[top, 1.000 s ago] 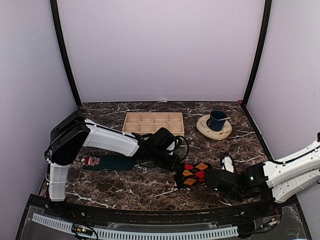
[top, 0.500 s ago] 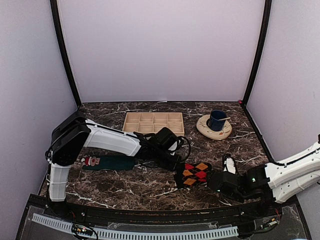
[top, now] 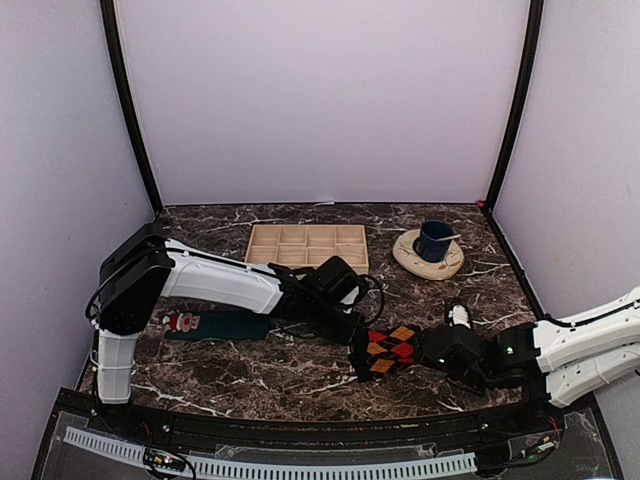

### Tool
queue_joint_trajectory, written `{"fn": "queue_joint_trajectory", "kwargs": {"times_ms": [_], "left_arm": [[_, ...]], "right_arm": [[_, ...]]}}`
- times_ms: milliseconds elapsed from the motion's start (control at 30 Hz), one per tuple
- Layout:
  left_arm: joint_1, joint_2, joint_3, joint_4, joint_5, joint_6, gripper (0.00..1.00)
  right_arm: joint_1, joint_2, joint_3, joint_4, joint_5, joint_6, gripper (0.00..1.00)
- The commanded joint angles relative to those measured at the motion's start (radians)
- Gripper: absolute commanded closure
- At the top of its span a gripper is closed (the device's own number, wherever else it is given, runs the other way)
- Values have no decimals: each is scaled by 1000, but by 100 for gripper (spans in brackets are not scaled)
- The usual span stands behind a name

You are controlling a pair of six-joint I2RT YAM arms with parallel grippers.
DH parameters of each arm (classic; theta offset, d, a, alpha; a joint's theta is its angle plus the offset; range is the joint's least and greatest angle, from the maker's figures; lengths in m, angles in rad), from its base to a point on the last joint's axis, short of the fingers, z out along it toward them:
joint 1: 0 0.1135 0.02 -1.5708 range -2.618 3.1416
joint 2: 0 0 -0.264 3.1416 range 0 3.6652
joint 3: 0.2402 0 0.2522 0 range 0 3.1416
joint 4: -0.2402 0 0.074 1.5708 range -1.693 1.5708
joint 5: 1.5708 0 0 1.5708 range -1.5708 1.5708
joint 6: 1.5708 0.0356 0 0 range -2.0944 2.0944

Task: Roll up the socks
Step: Pick up the sock from the center of the board, then fold the sock at the center of the board.

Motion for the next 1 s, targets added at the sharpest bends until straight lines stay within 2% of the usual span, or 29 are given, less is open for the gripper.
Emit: {"fn": "queue_joint_trajectory", "kwargs": {"times_ms": [0,367,967], "left_arm": [[-5,-93,25,-34,-24,-20,100],[-24,-116,72,-87,-37,-49,100],[-109,-163,47,-161,-111,-157,99]], "right_arm": [[-26,23,-19,79,-37,-63,53],[-75,47,-39,156,-68,-129,53],[-140,22,-38,218,-146,-285,53]]}}
